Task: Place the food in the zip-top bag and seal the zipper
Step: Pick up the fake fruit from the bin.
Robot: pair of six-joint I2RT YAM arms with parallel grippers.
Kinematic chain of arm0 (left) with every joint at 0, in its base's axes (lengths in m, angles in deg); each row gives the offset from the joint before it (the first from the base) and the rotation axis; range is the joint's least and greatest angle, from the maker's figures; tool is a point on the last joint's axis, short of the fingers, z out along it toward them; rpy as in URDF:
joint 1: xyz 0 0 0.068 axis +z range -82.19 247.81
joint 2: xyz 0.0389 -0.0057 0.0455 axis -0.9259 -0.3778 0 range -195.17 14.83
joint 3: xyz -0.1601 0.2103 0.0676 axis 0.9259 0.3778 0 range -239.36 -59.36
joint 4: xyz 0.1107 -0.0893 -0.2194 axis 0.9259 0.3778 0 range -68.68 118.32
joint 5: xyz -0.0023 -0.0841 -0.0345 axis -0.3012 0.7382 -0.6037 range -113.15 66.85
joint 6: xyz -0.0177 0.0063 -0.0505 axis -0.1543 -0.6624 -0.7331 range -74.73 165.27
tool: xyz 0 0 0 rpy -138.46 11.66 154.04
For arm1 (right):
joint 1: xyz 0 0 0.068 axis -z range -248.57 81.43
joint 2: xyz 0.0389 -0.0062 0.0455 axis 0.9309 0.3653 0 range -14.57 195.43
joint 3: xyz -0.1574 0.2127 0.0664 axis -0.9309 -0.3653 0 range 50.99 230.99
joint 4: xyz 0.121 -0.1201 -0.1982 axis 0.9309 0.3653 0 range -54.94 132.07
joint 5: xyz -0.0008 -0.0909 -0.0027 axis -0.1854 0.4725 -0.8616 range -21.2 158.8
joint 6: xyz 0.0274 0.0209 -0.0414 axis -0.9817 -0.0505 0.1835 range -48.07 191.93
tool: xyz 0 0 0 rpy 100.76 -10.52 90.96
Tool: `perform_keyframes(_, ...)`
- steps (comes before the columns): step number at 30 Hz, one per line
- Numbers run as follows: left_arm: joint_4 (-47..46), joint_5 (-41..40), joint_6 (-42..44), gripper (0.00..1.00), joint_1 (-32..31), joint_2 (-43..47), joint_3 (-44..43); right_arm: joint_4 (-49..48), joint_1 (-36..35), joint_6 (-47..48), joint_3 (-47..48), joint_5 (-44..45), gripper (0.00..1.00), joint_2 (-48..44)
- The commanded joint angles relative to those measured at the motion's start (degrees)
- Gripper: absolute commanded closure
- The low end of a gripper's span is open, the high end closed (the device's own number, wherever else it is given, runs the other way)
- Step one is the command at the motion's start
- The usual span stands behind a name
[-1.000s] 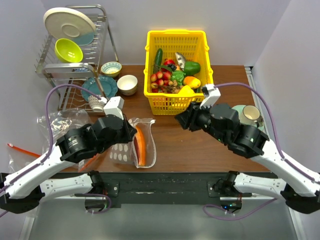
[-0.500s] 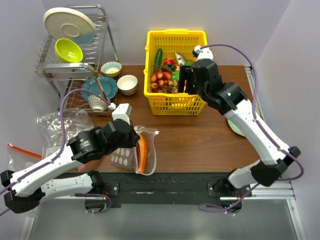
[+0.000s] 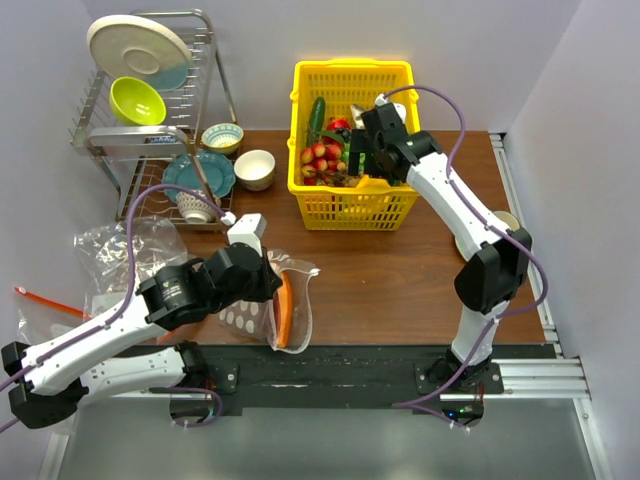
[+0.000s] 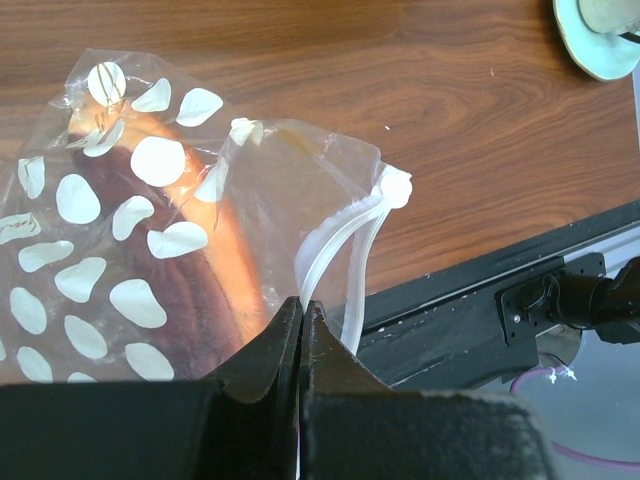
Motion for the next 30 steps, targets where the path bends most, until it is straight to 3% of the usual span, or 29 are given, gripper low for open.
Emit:
perform_keyframes(1,-2.3,0.2,0.1,1.0,-0.1,0.8,0.3,0.3,0.3,-3.8,2.3,2.7,0.02,0.7)
perform_keyframes(14,-1.3,-0.2,0.3,1.0,0.0,1.9,-0.2,-0.5,0.5,-10.2,-1.9,10.0,0.02,8.0)
perform_keyframes(17,-1.2,0.0,0.2,1.0,0.0,2.2,-0.2,-2.1,0.7,-10.5,-2.4,9.5,0.09,8.3)
perform_keyframes(21,-0.7,-0.1,0.0,1.0,-0.1,2.8,-0.1,-4.4,0.9,-9.1,-3.6,6.7,0.38,5.3)
perform_keyframes(25,-0.7,-0.4,-0.1,1.0,0.0,3.0,-0.6,-11.6,0.8,-6.7,-8.7,4.4,0.45,-3.0)
perform_keyframes(30,-0.5,-1.0,0.3,1.0,0.0,1.7,-1.9,-17.1,0.9,-0.2,-12.0,-2.0,0.46,-10.1)
